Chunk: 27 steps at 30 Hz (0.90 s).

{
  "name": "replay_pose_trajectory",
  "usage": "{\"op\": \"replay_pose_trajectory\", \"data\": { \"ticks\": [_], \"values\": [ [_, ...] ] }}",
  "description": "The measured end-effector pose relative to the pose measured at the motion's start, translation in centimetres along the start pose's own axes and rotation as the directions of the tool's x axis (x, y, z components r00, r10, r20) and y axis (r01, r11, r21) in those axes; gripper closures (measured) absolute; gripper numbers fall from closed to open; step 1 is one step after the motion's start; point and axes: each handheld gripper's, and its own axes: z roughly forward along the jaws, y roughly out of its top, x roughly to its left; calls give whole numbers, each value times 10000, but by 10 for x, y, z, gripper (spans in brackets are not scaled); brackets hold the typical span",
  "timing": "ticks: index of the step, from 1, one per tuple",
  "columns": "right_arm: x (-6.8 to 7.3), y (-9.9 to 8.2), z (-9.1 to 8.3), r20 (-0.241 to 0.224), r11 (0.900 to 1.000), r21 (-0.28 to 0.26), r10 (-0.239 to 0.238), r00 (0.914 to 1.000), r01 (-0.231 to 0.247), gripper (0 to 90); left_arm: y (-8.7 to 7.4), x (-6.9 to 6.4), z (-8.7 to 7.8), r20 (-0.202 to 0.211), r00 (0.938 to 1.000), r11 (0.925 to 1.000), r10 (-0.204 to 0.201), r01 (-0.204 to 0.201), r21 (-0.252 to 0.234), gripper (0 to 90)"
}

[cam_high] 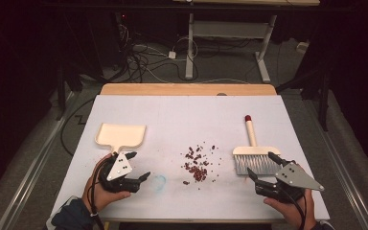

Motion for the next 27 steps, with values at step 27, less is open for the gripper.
{"op": "replay_pose_trajectory", "data": {
  "ticks": [27],
  "values": [
    [-18, 14, 19, 184, 9945, 1040, 65, 9998, -84, 218, -1, -2, 0, -214, 9997, 9999, 89, -87, 58, 203]
  ]
}}
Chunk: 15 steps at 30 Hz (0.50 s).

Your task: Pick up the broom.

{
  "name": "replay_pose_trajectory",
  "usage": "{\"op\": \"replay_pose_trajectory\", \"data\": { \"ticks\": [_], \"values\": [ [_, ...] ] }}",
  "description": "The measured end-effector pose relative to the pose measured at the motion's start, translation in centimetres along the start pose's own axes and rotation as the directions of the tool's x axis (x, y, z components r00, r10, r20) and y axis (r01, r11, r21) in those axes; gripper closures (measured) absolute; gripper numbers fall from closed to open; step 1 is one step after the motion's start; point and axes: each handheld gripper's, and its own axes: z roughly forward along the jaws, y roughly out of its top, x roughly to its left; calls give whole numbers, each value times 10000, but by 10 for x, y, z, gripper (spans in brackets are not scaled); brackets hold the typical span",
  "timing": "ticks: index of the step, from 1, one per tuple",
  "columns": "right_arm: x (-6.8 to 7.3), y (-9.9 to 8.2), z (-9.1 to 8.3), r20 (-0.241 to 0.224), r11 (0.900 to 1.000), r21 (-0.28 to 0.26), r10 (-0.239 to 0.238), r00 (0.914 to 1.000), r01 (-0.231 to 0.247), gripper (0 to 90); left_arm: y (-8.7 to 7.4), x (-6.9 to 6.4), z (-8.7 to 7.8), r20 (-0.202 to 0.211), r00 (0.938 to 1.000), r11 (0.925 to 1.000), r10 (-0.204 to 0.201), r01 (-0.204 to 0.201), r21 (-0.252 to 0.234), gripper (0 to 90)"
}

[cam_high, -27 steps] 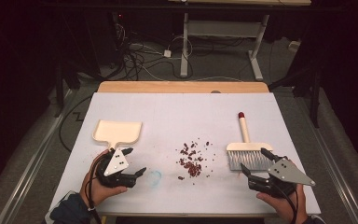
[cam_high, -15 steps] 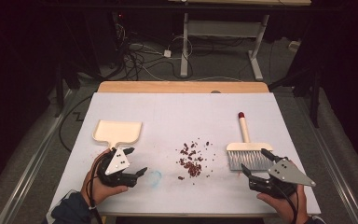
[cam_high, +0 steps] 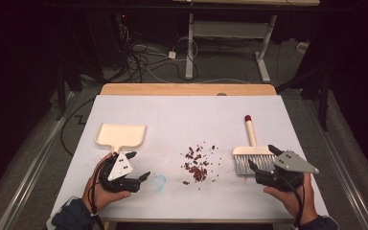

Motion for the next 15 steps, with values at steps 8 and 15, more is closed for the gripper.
{"op": "replay_pose_trajectory", "data": {
  "ticks": [8, 15],
  "values": [
    [-24, 22, 28, 268, 9914, 1189, 526, 9983, -554, 221, 1, -3, 0, -18, 10000, 9999, 78, -77, 90, 203],
    [-48, 37, 75, 634, 9486, 2646, 1627, 9846, -1738, 236, 0, -3, 3, 57, 9999, 9997, 97, -98, 213, 203]
  ]
}}
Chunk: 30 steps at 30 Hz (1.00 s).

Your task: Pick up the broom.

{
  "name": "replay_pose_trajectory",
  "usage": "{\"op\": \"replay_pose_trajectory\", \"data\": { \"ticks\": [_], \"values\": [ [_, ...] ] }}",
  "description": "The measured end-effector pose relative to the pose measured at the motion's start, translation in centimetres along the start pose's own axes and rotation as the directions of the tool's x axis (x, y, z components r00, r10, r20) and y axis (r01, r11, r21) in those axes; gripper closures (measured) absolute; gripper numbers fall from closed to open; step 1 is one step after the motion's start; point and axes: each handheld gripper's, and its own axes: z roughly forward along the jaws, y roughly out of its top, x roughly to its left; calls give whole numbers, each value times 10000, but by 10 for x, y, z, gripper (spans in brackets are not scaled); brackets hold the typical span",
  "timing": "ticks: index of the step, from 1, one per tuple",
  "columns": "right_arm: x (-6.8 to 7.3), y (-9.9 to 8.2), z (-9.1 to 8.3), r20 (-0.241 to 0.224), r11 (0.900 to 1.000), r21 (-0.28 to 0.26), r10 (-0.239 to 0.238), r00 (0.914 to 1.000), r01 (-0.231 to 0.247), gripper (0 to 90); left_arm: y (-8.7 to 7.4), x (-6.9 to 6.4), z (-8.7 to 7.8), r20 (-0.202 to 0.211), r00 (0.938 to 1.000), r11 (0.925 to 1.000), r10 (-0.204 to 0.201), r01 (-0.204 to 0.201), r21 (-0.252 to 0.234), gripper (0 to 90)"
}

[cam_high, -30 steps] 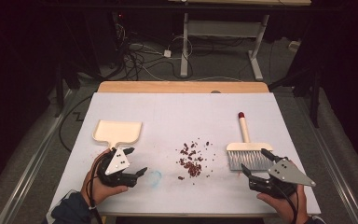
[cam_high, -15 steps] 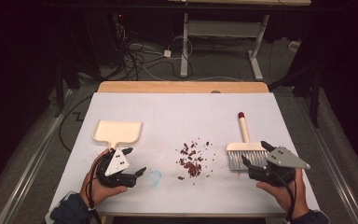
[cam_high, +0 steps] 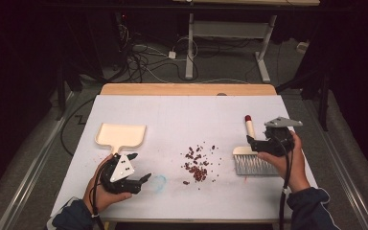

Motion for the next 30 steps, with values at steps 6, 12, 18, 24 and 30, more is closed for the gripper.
{"op": "replay_pose_trajectory", "data": {
  "ticks": [6, 12, 18, 24, 30],
  "values": [
    [-13, 7, 42, 384, 9891, 1244, 742, 9965, -784, 290, -2, 2, 2, 168, 9998, 9999, -88, 87, 88, 203],
    [-22, 2, 76, 744, 9640, 2196, 1364, 9879, -1496, 396, -4, 1, 4, 232, 9997, 9997, -27, 22, 243, 203],
    [-25, -4, 91, 618, 9492, 2691, 1521, 9864, -1632, 535, -3, 2, 8, 340, 9994, 9995, -97, 87, 295, 203],
    [-19, -2, 91, 490, 9537, 2647, 1342, 9897, -1425, 657, -4, 2, 10, 586, 9983, 9992, -46, 22, 411, 203],
    [-15, -4, 91, 502, 9618, 2459, 1111, 9925, -1201, 705, -1, -3, 11, 695, 9974, 9985, 191, -226, 497, 203]
  ]
}}
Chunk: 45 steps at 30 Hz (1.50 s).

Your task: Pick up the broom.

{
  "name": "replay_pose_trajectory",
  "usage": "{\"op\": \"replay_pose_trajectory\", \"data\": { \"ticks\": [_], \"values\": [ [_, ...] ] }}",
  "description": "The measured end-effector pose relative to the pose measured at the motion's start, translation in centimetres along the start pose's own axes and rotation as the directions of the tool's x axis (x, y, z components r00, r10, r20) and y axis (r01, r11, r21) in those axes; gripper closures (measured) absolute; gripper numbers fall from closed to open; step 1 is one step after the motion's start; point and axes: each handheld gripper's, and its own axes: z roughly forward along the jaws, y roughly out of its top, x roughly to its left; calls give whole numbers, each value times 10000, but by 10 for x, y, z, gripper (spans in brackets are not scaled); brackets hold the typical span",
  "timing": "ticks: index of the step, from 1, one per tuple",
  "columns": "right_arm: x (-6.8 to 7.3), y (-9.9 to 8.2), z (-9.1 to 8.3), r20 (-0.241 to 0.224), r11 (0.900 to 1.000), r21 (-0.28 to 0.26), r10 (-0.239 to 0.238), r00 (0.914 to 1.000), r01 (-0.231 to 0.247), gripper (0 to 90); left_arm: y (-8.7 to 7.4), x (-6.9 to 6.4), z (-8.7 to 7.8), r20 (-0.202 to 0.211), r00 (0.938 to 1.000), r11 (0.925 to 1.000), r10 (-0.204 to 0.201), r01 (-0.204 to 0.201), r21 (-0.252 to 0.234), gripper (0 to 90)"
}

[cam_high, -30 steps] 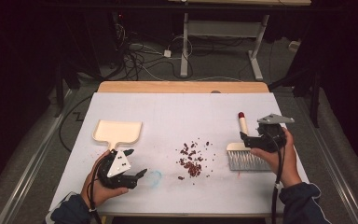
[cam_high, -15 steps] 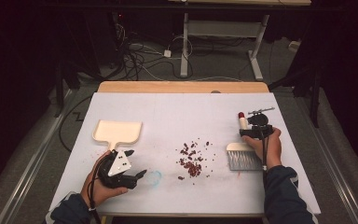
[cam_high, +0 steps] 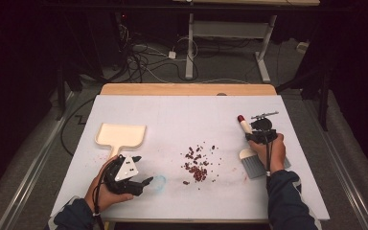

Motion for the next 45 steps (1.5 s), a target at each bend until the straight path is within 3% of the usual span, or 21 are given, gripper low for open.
{"op": "replay_pose_trajectory", "data": {
  "ticks": [6, 11, 19, 31, 38, 41, 45],
  "values": [
    [-3, -4, -2, -279, 9993, -347, 98, 9996, -108, 706, 0, -3, -2, -11, 10000, 10000, 74, -74, 22, 203],
    [-5, -6, -17, -561, 9927, -1197, 72, 9984, -138, 707, 0, -1, -3, -32, 10000, 10000, 7, -8, -13, 203],
    [-11, -11, -50, -845, 9657, -2595, -157, 9963, -67, 708, 0, -1, -5, -124, 9999, 10000, -73, 72, -61, 203],
    [-6, -16, -89, -1114, 9284, -3711, -637, 9917, 180, 709, 1, 0, -5, -89, 9995, 9994, -315, 314, -131, 204],
    [1, -19, -103, -1165, 9051, -4242, -849, 9895, 277, 709, 13, -5, -2, 551, 9955, 9947, -776, 811, -640, 208],
    [7, -21, -113, -1179, 8911, -4529, -936, 9886, 304, 709, 26, -11, 2, 1055, 9892, 9895, -1013, 1112, -924, 214],
    [18, -26, -129, -1185, 8649, -5005, -1132, 9865, 391, 709, 52, -26, 8, 1525, 9832, 9849, -1004, 1199, -1252, 223]
  ]
}}
